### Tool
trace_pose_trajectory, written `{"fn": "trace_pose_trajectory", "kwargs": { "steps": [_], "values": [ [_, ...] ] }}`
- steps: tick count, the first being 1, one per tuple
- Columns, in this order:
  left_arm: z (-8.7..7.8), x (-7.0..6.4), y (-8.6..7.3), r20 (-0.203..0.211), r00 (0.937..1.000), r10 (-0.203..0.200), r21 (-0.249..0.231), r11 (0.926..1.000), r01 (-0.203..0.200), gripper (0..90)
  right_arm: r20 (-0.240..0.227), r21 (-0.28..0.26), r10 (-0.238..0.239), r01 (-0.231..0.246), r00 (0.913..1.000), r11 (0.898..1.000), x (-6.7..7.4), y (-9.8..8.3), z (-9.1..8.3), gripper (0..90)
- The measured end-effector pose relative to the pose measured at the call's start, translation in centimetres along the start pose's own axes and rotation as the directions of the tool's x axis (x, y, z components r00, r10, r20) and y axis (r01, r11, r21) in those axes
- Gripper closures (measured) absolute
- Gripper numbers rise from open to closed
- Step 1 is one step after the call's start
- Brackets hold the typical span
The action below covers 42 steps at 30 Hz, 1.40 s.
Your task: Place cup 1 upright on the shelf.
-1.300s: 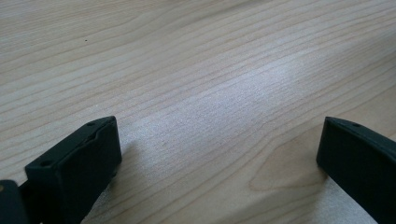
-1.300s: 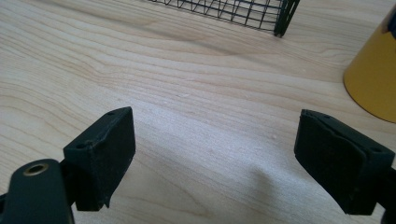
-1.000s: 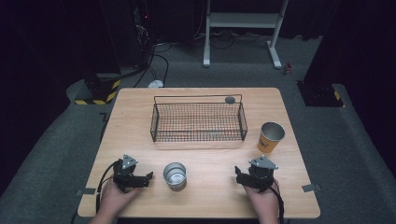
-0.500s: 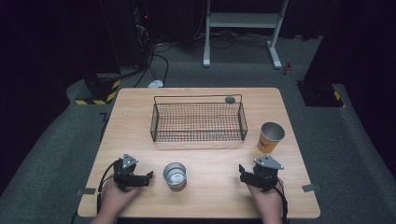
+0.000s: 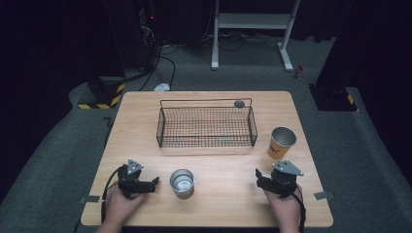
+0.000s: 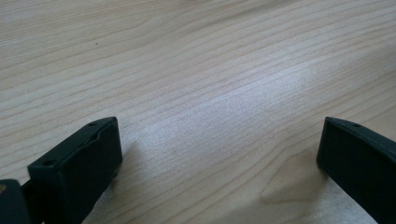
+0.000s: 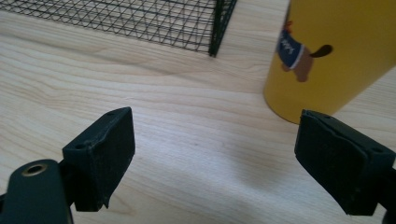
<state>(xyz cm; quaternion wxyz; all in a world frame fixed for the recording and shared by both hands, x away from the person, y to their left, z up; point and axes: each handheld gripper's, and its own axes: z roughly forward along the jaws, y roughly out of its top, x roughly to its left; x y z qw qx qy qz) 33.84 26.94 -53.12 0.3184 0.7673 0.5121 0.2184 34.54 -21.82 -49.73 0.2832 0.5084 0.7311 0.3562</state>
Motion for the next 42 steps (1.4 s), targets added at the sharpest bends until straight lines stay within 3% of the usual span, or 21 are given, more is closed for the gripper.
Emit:
{"fn": "trace_pose_trajectory", "kwargs": {
  "steps": [7,11,19,24,30,42],
  "values": [
    [0.1,0.2,0.1,0.012,0.9999,0.005,0.001,1.0000,-0.005,0.2,0.025,-0.007,0.013,-0.012,0.9996,1.000,-1.3,-0.1,-0.2,11.4],
    [0.2,1.1,0.3,0.040,0.9984,0.039,0.000,0.9992,-0.039,0.2,0.038,0.001,0.021,-0.021,0.9991,1.000,-1.8,-0.2,-0.2,10.6],
    [0.0,2.5,0.0,0.058,0.9971,0.049,0.002,0.9988,-0.049,0.2,0.068,0.001,0.028,-0.028,0.9973,1.000,-2.8,-0.3,-0.4,10.1],
    [0.0,2.5,0.0,0.056,0.9973,0.047,0.001,0.9989,-0.048,0.3,0.084,-0.009,0.029,-0.029,0.9961,1.000,-3.2,-0.1,-0.7,10.1],
    [0.2,2.0,0.2,0.014,0.9999,0.003,0.002,1.0000,-0.003,0.2,0.105,-0.020,0.032,-0.030,0.9939,0.999,-3.9,0.3,-1.0,10.1],
    [0.2,1.9,0.1,0.003,1.0000,0.003,0.000,1.0000,-0.003,0.6,0.121,-0.036,0.042,-0.038,0.9917,0.999,-4.6,1.0,-0.5,10.1]
  ]
}}
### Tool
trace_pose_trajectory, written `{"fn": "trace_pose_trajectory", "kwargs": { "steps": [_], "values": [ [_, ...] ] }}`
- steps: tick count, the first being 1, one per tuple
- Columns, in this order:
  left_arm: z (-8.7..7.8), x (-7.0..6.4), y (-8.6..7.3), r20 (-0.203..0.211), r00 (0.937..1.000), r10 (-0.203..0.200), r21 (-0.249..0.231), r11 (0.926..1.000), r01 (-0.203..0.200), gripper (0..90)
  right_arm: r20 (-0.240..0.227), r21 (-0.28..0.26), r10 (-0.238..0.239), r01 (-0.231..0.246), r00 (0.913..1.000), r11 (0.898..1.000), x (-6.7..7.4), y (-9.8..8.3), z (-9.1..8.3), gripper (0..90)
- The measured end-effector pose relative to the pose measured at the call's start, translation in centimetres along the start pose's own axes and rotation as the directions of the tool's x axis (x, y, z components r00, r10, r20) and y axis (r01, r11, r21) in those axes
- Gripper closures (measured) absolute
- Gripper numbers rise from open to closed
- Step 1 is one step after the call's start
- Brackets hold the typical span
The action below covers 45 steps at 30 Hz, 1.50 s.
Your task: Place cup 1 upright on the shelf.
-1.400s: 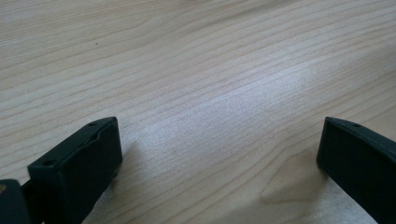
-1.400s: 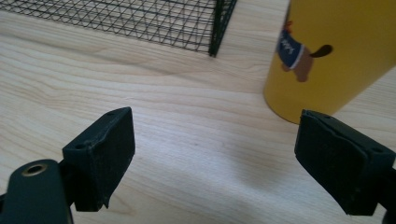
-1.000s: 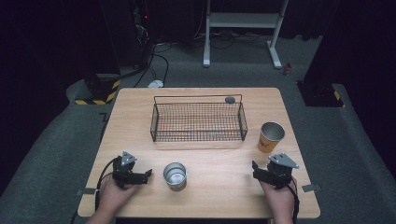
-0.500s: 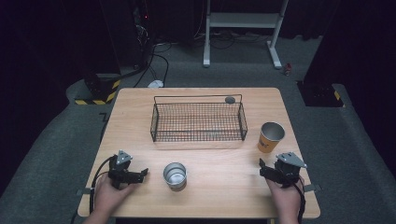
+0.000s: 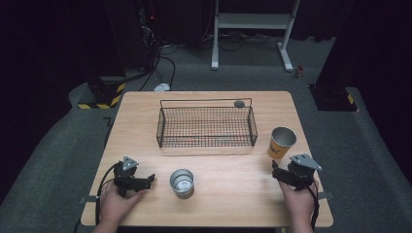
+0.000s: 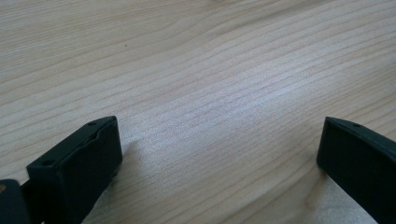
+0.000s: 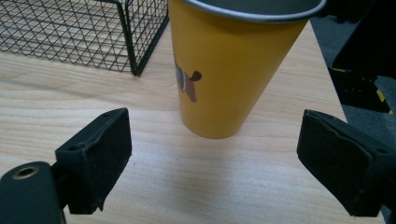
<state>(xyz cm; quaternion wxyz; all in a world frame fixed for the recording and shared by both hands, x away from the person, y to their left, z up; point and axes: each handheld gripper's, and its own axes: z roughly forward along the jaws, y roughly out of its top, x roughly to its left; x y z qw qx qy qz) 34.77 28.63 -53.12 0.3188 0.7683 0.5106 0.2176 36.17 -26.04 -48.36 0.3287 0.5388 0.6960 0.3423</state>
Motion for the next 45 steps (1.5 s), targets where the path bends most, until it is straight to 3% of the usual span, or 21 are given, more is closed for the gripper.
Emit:
{"fn": "trace_pose_trajectory", "kwargs": {
  "steps": [9,12,24,29,35,45],
  "values": [
    [0.0,0.0,0.0,0.000,1.0000,0.001,0.000,1.0000,-0.001,0.9,-0.007,-0.020,0.034,-0.035,0.9994,0.999,-1.0,0.6,0.4,12.0],
    [0.0,0.0,0.0,0.000,1.0000,0.000,0.000,1.0000,0.000,0.9,0.009,-0.029,0.021,-0.021,0.9997,0.999,-1.0,1.0,0.7,11.7],
    [0.1,0.0,0.0,0.002,1.0000,-0.004,-0.002,1.0000,0.004,0.6,-0.012,-0.046,0.034,-0.035,0.9993,0.998,-1.5,2.4,2.4,9.1],
    [0.0,0.0,0.0,0.002,1.0000,-0.003,-0.001,1.0000,0.003,0.6,-0.006,-0.055,0.021,-0.021,0.9998,0.998,-1.3,2.9,3.5,9.0],
    [0.0,0.0,0.0,0.003,1.0000,-0.001,0.001,1.0000,0.001,0.7,-0.022,-0.062,0.040,-0.041,0.9990,0.997,-1.3,3.5,4.6,9.0],
    [0.0,0.0,0.0,0.003,1.0000,-0.001,0.001,1.0000,0.001,0.6,-0.030,-0.086,0.058,-0.061,0.9979,0.994,-1.4,3.7,5.1,9.4]
  ]
}}
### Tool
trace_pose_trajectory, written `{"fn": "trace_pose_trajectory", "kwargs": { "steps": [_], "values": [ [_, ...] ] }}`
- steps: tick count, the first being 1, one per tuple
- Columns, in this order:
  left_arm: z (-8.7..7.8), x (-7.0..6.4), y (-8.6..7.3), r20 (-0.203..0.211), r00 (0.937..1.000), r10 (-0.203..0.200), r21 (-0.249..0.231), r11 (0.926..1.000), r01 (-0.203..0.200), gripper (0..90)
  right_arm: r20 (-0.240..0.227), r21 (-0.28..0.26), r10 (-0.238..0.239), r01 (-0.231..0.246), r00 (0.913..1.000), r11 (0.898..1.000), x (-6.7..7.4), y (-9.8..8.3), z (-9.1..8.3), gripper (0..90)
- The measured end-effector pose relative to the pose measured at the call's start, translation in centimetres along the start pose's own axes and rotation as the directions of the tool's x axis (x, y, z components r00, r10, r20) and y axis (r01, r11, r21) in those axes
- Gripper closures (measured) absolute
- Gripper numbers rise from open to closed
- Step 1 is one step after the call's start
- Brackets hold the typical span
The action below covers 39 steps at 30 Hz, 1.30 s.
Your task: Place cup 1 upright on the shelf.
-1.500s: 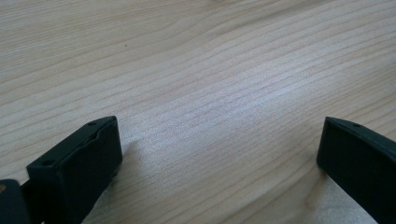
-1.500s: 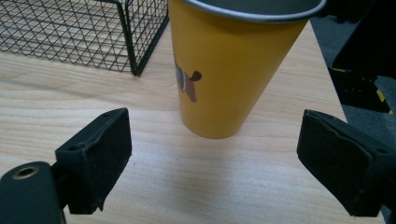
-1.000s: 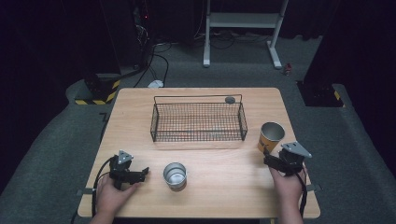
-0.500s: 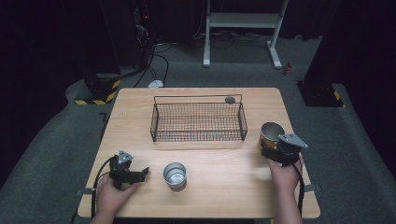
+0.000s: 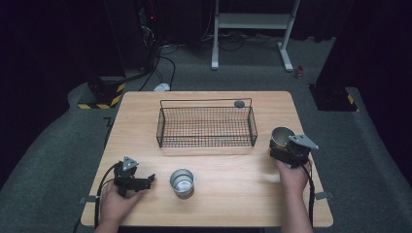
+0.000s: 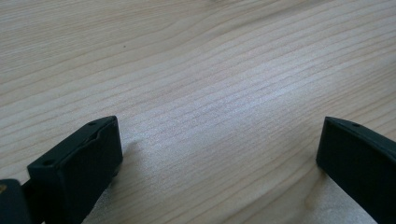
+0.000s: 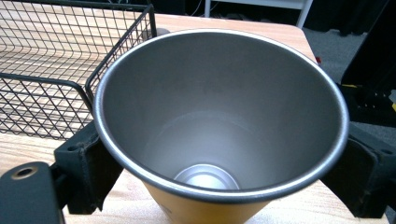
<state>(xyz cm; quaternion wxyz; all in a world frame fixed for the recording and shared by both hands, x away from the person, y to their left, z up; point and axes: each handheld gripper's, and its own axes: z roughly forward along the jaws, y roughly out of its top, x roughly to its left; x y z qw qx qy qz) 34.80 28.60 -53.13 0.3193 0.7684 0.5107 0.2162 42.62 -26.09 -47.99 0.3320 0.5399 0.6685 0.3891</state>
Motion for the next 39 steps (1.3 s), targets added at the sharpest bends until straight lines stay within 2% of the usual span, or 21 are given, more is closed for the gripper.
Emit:
{"fn": "trace_pose_trajectory", "kwargs": {
  "steps": [12,22,32,39],
  "values": [
    [0.0,0.0,0.0,0.000,1.0000,-0.002,-0.001,1.0000,0.002,0.6,-0.011,-0.021,0.010,-0.011,0.9999,1.000,0.0,0.0,0.1,12.6],
    [0.0,0.0,0.0,0.000,1.0000,0.000,0.000,1.0000,0.000,0.6,-0.004,-0.012,0.007,-0.007,1.0000,1.000,0.0,0.1,0.0,13.5],
    [0.0,0.0,0.0,-0.001,1.0000,-0.003,-0.002,1.0000,0.003,0.7,0.010,-0.025,-0.004,0.004,0.9999,1.000,0.3,0.4,-0.8,13.6],
    [0.0,0.0,0.0,0.000,1.0000,-0.001,0.000,1.0000,0.001,0.7,0.000,-0.041,-0.020,0.020,0.9998,0.999,0.7,0.7,-1.6,13.6]
  ]
}}
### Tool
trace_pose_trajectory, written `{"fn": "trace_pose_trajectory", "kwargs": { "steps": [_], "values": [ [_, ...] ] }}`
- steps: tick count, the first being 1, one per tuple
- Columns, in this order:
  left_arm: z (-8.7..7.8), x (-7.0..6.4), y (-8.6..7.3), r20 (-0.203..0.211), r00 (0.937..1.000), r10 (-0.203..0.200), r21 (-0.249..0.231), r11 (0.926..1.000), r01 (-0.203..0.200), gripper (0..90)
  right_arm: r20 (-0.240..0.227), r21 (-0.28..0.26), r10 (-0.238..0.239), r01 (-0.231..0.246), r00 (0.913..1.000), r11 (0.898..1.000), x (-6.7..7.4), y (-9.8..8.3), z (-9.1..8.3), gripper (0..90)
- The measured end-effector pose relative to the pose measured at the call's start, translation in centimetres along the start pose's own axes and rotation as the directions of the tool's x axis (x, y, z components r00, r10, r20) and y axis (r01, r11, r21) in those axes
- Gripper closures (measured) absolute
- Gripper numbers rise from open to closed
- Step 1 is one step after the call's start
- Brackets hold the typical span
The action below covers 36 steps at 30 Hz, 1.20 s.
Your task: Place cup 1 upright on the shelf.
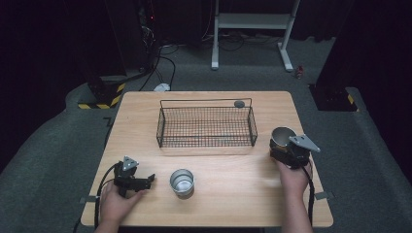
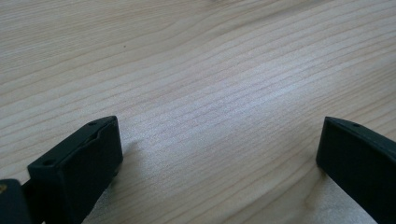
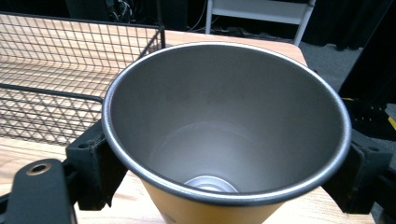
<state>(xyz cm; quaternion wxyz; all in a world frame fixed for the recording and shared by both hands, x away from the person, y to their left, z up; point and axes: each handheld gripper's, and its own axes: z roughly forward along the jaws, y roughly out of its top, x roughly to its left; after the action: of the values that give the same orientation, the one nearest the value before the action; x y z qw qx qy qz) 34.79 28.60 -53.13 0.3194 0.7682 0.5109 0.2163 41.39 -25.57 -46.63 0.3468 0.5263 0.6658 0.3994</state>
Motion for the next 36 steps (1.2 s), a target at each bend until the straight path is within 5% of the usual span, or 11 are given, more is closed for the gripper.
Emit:
{"fn": "trace_pose_trajectory", "kwargs": {
  "steps": [36],
  "values": [
    [0.0,0.0,0.0,-0.001,1.0000,-0.003,-0.002,1.0000,0.003,0.7,-0.114,-0.066,-0.045,0.037,0.9925,0.997,4.1,1.3,-3.1,13.6]
  ]
}}
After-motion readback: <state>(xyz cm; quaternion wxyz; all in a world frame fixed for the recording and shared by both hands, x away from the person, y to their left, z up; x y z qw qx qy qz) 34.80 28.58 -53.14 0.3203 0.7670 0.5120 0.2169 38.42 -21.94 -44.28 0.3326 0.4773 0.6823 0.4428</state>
